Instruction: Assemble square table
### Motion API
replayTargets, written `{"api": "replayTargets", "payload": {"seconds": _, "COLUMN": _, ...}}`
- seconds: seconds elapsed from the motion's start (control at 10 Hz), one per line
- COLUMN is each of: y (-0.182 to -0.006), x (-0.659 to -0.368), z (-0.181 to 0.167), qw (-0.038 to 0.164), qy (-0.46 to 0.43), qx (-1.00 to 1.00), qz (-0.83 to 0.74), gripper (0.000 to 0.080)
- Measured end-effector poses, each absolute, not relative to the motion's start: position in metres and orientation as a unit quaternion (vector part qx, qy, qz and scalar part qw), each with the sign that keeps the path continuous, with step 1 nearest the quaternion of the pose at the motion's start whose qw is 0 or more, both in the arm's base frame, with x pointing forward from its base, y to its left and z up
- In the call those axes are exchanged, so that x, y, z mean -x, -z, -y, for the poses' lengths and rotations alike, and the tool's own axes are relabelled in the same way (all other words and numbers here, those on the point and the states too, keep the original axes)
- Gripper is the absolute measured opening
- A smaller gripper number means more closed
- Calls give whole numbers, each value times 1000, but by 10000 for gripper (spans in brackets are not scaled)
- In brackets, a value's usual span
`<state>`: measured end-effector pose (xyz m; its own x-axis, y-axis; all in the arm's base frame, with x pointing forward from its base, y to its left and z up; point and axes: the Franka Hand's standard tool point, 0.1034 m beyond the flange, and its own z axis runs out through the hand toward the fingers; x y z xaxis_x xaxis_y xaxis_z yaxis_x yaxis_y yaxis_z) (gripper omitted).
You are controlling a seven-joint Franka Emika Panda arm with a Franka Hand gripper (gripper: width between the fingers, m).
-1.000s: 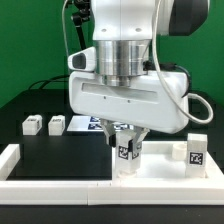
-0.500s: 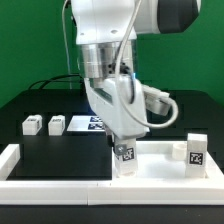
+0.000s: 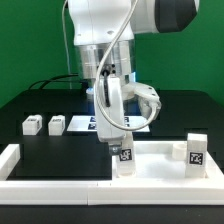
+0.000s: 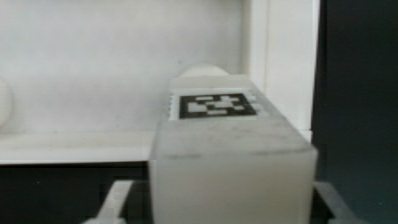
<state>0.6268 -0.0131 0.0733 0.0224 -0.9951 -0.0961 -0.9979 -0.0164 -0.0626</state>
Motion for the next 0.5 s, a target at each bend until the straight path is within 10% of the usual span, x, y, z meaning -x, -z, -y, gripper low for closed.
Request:
{"api": "replayTargets", "payload": {"seconds": 0.2, "y": -73, "x": -627, "z": 6, "qw": 52, "qy": -5, "qx": 796, "qz": -603, "gripper": 554}}
{"api": "replayTargets", "payload": {"seconds": 0.5, "y": -75, "x": -629, "z": -1, "qw": 54, "qy": 7, "qx": 877, "qz": -478, "gripper": 629}}
